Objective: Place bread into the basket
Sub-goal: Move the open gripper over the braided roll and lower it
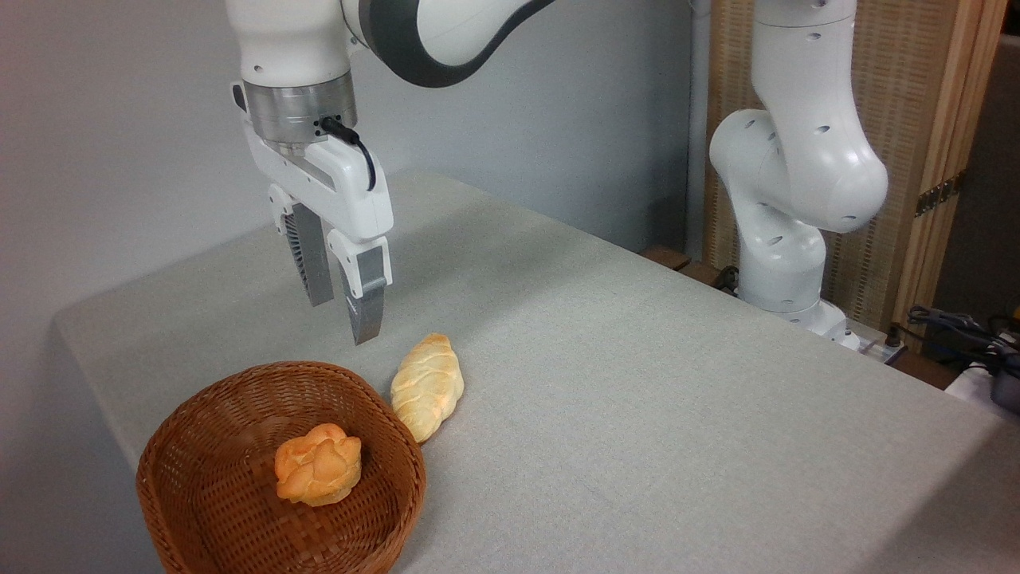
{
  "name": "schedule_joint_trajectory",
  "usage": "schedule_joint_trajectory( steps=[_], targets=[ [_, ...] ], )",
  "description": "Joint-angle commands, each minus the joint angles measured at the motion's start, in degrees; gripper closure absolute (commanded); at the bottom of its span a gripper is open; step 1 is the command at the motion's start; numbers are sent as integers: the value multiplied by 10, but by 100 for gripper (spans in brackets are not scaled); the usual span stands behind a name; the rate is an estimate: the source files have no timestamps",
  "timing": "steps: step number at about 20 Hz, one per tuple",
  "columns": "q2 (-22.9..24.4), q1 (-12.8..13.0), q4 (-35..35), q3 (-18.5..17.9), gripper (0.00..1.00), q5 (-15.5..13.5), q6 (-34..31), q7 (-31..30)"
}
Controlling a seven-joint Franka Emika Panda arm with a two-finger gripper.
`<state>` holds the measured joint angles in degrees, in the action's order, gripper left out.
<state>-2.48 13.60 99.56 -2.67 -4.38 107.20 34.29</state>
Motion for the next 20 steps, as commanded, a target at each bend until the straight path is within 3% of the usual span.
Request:
schedule_joint_trajectory(
  steps=[1, 17, 20],
  targets=[
    [5, 2, -6, -3, 0, 8, -33, -12],
    [-9, 7, 12, 3, 0, 7, -74, -15],
    [0, 9, 62, 4, 0, 8, -36, -62]
  ],
)
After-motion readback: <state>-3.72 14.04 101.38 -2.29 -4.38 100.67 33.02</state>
